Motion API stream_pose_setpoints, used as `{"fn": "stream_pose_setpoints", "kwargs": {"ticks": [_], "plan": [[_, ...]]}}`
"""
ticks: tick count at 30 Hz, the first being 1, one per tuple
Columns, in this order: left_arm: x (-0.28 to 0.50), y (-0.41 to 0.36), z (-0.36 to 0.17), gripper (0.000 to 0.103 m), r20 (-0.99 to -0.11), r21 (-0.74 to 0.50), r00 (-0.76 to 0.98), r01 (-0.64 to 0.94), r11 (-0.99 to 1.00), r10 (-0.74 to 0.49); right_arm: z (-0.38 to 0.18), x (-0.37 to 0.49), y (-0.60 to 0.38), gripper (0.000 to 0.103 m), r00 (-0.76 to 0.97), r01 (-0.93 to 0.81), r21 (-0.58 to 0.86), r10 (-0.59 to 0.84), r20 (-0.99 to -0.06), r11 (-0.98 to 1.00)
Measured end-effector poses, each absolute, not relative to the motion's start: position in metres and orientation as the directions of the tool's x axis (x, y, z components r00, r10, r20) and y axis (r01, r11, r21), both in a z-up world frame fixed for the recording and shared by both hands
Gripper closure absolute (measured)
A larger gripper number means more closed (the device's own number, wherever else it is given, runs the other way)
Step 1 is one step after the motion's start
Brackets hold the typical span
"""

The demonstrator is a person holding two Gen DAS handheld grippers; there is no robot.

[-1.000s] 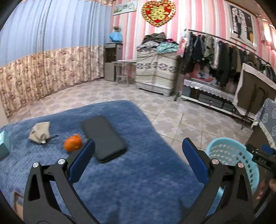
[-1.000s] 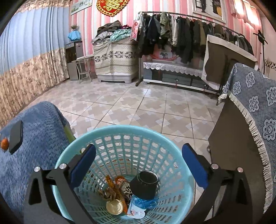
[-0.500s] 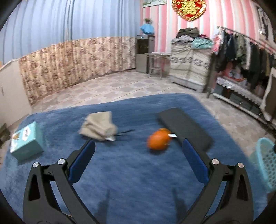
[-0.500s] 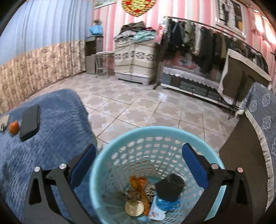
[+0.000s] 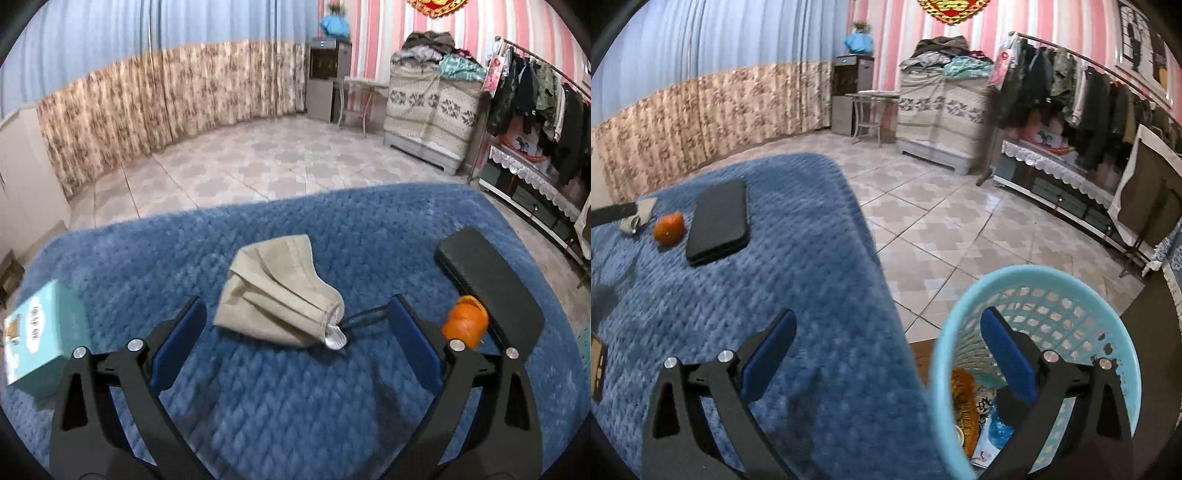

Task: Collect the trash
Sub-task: 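Reach the open left tool to the beige cloth pouch on the rug, then grasp the beige cloth pouch with the left tool while the right tool grasps the orange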

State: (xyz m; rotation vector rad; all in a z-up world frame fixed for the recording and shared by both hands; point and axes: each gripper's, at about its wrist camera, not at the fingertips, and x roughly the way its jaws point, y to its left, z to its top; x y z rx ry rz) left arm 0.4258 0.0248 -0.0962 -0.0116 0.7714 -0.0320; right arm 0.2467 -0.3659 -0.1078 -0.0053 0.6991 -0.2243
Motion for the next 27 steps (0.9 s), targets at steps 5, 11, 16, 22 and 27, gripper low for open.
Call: {"fn": "stream_pose_setpoints", "kwargs": {"ticks": [5,11,16,22,27], "plan": [[0.455,0.031,-0.114,0.026,-0.772,-0.078,0.631,0.028,0.997,-0.078,-0.105,0.256,-0.357,0.005,0.748,0.189,-0.024,-0.160,-0.644,0.982],[0.451,0.040,-0.112,0.065,-0.751,-0.083,0.654,0.046,0.995,-0.093,-0.095,0.279,-0.326,0.005,0.766,0.130,0.016,-0.090,-0.636,0.991],[0.404,0.054,-0.084,0.074,-0.679,-0.031,0.734,0.005,1.000,-0.025,-0.085,0.305,-0.274,0.005,0.787,0.037,0.003,-0.028,-0.617,0.999],[0.333,0.070,-0.064,0.074,-0.611,-0.053,0.791,-0.055,0.997,0.011,-0.096,0.330,-0.212,0.006,0.781,-0.062,0.001,0.050,-0.623,0.998],[0.296,0.090,-0.073,0.074,-0.615,-0.044,0.787,-0.101,0.994,0.053,-0.107,0.348,-0.172,0.022,0.748,-0.144,0.007,0.113,-0.654,0.990]]}}
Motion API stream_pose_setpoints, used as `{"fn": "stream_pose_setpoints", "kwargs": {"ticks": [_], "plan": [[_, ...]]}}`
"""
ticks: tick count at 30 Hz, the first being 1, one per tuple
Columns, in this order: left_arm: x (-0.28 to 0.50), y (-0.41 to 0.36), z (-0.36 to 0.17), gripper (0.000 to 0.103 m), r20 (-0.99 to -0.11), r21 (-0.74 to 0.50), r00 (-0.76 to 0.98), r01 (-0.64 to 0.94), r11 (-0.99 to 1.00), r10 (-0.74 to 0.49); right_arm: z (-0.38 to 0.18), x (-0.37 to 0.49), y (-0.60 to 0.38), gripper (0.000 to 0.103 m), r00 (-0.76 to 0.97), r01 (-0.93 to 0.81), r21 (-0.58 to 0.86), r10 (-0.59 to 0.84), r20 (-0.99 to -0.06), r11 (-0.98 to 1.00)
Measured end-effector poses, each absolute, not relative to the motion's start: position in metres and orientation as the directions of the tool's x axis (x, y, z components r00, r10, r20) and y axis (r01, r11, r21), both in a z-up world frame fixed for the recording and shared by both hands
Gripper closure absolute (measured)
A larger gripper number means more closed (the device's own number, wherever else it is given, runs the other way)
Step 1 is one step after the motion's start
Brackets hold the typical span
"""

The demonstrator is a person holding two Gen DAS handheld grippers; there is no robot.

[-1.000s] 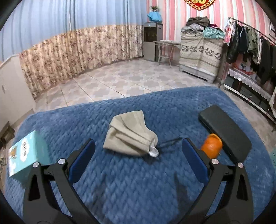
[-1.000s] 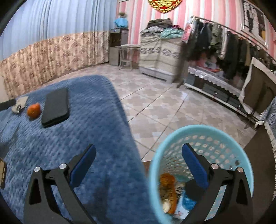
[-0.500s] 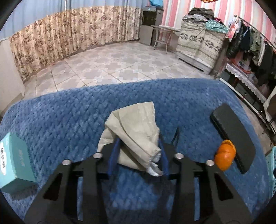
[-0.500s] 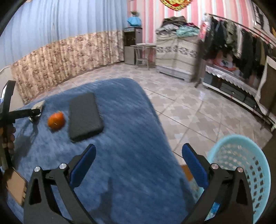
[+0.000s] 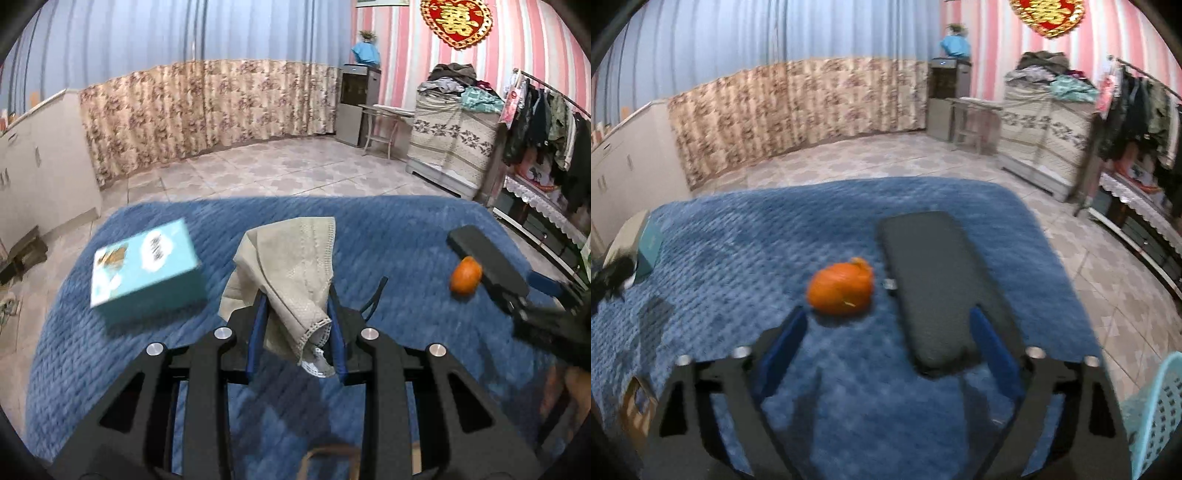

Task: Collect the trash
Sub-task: 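Grasp the beige cloth pouch with the left tool while the right tool grasps the orange, then carry the pouch and the orange with both tools over the wastebasket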

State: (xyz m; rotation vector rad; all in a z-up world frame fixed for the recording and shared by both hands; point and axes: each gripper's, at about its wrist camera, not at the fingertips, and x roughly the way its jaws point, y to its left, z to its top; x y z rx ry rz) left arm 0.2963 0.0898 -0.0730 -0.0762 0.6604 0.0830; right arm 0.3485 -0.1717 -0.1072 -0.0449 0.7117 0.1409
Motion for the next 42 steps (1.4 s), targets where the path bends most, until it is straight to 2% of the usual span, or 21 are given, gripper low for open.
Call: {"fn": "stream_pose_setpoints", "kwargs": {"ticks": [3,4,5,7,9,12,15,26,32,39,42], "plan": [[0.290,0.106,-0.082,0.074,-0.627,-0.072,0.777,-0.132,0.989,0.058,-0.113,0.360,-0.154,0.022,0.735,-0.171,0.000,0.127,-0.666,0.985],[0.288,0.110,-0.083,0.074,-0.630,-0.075,0.774,-0.140,0.987,0.062,-0.115,0.364,-0.150,0.025,0.730,-0.176,-0.007,0.126,-0.671,0.984],[0.287,0.113,-0.085,0.074,-0.632,-0.078,0.772,-0.149,0.986,0.067,-0.117,0.368,-0.148,0.029,0.723,-0.183,-0.013,0.126,-0.680,0.983],[0.289,0.116,-0.087,0.074,-0.637,-0.080,0.768,-0.154,0.985,0.068,-0.124,0.379,-0.141,0.048,0.690,-0.197,-0.009,0.133,-0.712,0.980],[0.289,0.120,-0.087,0.074,-0.637,-0.072,0.767,-0.158,0.985,0.076,-0.130,0.385,-0.140,0.050,0.672,-0.197,0.002,0.137,-0.728,0.980],[0.292,0.117,-0.084,0.074,-0.635,-0.059,0.768,-0.159,0.985,0.086,-0.130,0.388,-0.141,0.064,0.676,-0.188,0.010,0.137,-0.724,0.982],[0.291,0.112,-0.078,0.074,-0.626,-0.048,0.774,-0.154,0.987,0.090,-0.120,0.379,-0.151,0.070,0.698,-0.183,0.048,0.164,-0.697,0.982],[0.272,0.042,-0.040,0.074,-0.573,-0.052,0.819,-0.028,0.998,-0.007,-0.052,0.284,-0.229,0.070,0.804,-0.103,0.066,0.122,-0.582,0.992],[0.257,-0.030,-0.018,0.074,-0.532,-0.048,0.839,0.110,0.993,-0.119,-0.032,0.205,-0.318,0.070,0.836,0.083,0.053,-0.041,-0.547,0.995],[0.240,-0.112,-0.025,0.074,-0.552,-0.057,0.795,0.263,0.963,-0.250,-0.039,0.155,-0.410,0.070,0.789,0.306,-0.014,-0.262,-0.556,0.952],[0.233,-0.148,-0.030,0.074,-0.566,-0.036,0.773,0.324,0.945,-0.286,-0.047,0.147,-0.445,0.070,0.762,0.367,-0.011,-0.307,-0.571,0.930]]}}
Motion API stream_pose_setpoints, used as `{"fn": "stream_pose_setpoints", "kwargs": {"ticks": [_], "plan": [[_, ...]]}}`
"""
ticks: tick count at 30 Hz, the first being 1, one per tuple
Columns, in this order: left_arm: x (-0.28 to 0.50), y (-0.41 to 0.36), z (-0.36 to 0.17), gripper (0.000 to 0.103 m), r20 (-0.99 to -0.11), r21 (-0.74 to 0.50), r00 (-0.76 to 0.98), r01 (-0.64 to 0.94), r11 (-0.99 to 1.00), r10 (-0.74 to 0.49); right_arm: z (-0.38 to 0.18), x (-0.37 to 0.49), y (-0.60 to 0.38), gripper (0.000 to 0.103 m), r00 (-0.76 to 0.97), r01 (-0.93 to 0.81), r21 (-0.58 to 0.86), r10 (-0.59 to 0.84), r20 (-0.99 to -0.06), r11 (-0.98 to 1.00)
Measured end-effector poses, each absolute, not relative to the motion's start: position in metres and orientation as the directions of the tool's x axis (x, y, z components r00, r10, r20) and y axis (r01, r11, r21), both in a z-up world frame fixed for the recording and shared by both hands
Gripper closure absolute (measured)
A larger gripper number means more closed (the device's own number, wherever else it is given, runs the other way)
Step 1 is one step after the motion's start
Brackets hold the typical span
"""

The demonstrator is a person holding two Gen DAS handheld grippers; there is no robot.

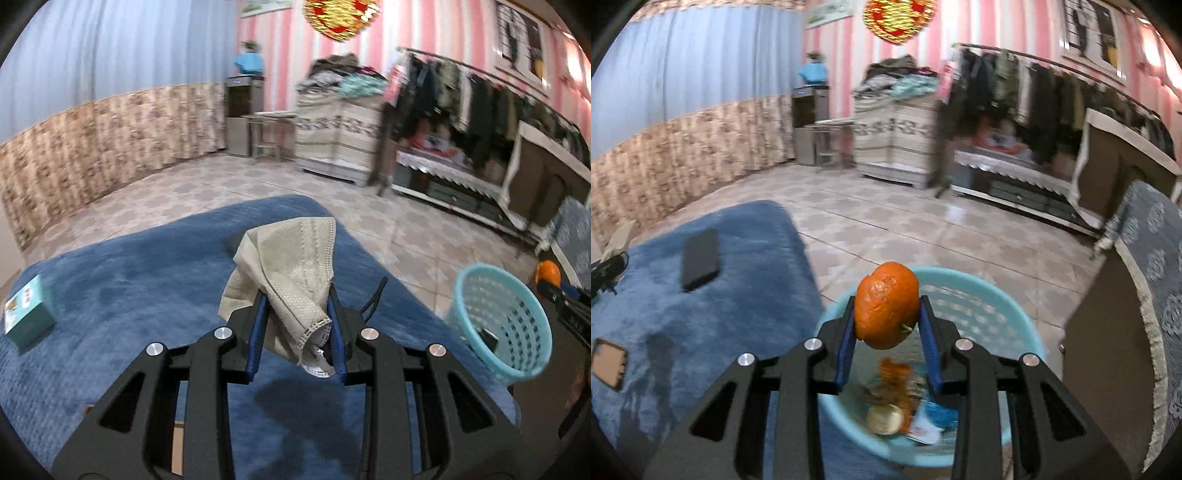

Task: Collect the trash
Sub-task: 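Carry the pouch and the orange with both tools over the wastebasket, then open the left tool to drop the beige pouch into the wastebasket, then open the right tool to drop the orange into the wastebasket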

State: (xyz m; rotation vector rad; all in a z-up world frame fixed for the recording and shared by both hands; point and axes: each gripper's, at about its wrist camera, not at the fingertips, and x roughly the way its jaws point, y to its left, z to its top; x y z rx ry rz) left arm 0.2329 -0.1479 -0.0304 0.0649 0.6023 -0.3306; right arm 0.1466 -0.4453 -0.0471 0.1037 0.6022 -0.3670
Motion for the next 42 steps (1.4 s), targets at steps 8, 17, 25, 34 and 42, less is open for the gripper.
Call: {"fn": "stream_pose_setpoints", "kwargs": {"ticks": [8,17,25,34,42], "plan": [[0.219,-0.254,-0.047,0.074,-0.578,-0.026,0.693,0.512,0.859,-0.430,-0.061,0.136,-0.503,0.070,0.730,0.449,0.030,-0.348,-0.588,0.893],[0.211,-0.347,-0.060,0.074,-0.589,-0.025,0.613,0.638,0.770,-0.527,-0.071,0.119,-0.554,0.071,0.721,0.518,0.102,-0.370,-0.586,0.849],[0.201,-0.391,-0.065,0.036,-0.590,0.011,0.599,0.676,0.737,-0.541,-0.079,0.111,-0.574,0.071,0.721,0.550,0.154,-0.374,-0.583,0.821],[0.226,-0.349,-0.044,0.006,-0.540,-0.033,0.699,0.539,0.842,-0.468,-0.083,0.121,-0.566,0.070,0.709,0.544,0.129,-0.371,-0.599,0.829],[0.232,-0.293,-0.024,0.005,-0.499,-0.042,0.779,0.417,0.908,-0.380,-0.089,0.138,-0.549,0.070,0.715,0.500,0.113,-0.335,-0.614,0.859]]}}
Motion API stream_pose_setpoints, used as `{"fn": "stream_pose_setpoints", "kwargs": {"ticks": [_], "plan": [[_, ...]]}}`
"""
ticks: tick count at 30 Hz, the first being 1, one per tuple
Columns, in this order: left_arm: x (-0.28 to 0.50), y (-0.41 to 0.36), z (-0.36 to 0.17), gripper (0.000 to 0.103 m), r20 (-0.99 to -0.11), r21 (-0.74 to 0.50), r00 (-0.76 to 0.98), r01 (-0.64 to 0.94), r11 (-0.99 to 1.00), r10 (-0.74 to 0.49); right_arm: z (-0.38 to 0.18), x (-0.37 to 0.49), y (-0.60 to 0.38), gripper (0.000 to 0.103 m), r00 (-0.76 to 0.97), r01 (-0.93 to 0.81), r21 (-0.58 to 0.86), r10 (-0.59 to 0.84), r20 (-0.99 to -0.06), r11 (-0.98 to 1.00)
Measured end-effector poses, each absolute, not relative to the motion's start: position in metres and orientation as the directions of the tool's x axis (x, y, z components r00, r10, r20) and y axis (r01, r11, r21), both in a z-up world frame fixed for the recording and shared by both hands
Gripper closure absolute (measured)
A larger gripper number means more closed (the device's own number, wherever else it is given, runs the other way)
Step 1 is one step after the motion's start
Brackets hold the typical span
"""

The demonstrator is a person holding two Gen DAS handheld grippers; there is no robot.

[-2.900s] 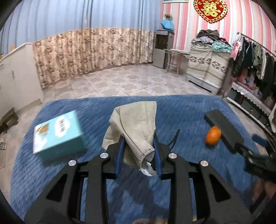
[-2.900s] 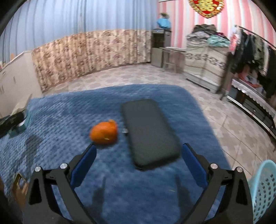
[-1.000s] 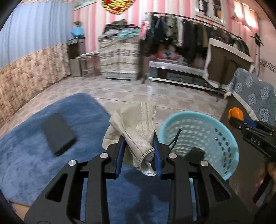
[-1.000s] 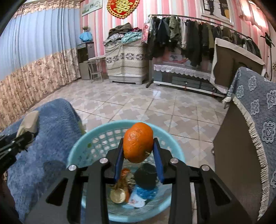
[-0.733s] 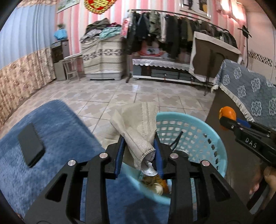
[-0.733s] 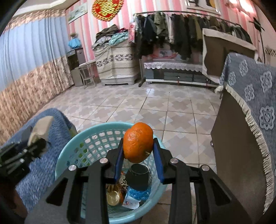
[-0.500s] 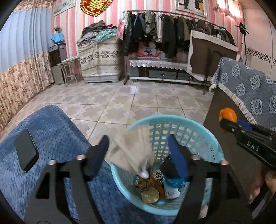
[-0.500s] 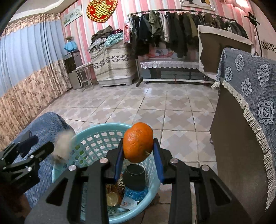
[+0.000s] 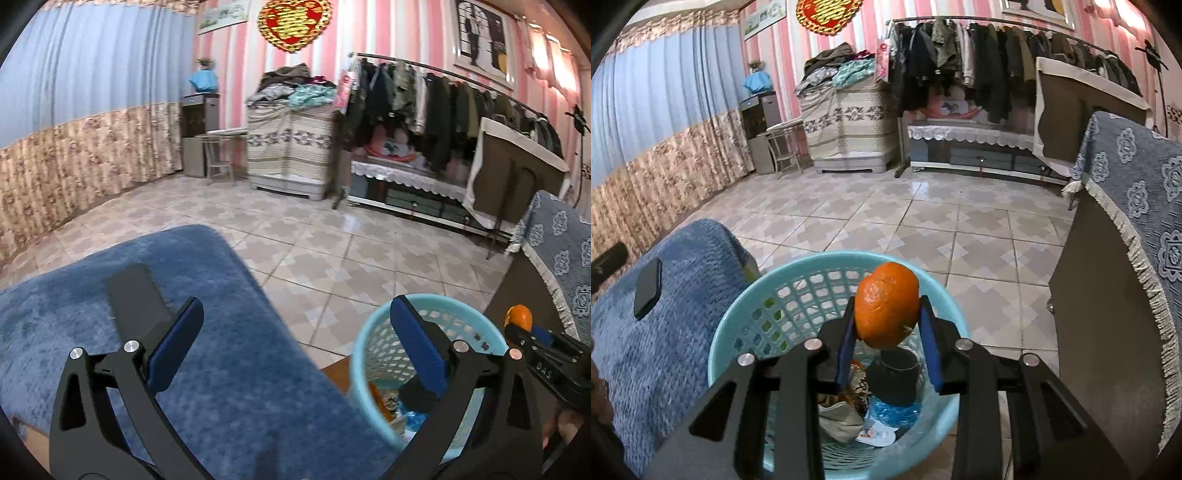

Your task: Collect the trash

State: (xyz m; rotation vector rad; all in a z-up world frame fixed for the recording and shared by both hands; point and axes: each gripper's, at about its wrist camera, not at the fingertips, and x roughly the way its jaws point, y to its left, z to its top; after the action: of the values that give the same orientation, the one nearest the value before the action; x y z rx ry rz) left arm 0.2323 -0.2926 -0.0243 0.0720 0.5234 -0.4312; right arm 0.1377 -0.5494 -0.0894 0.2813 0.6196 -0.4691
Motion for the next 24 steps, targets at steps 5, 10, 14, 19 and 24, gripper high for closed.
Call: {"fn": "stream_pose_setpoints", "kwargs": {"ticks": [5,10,14,19,24], "plan": [[0.211,-0.261,-0.020,0.005,-0.455,0.032,0.845,0.331,0.943,-0.282,-0.097,0.154,-0.537,0.057,0.716,0.467,0.133,-0.286,-0.637,0.874],[0.186,-0.226,-0.014,0.005,-0.453,0.055,0.857,0.301,0.952,-0.245,-0.091,0.151,-0.524,0.016,0.728,0.461,0.098,-0.313,-0.610,0.882],[0.161,-0.187,-0.010,0.005,-0.460,0.043,0.867,0.238,0.970,-0.193,-0.087,0.138,-0.521,0.007,0.725,0.498,0.088,-0.358,-0.589,0.863],[0.131,-0.144,0.000,0.005,-0.451,0.053,0.881,0.187,0.981,-0.144,-0.076,0.120,-0.507,0.004,0.728,0.505,0.055,-0.390,-0.564,0.862],[0.098,-0.108,0.008,0.005,-0.438,0.043,0.892,0.144,0.989,-0.111,-0.050,0.101,-0.465,0.004,0.791,0.441,0.033,-0.371,-0.487,0.897]]}}
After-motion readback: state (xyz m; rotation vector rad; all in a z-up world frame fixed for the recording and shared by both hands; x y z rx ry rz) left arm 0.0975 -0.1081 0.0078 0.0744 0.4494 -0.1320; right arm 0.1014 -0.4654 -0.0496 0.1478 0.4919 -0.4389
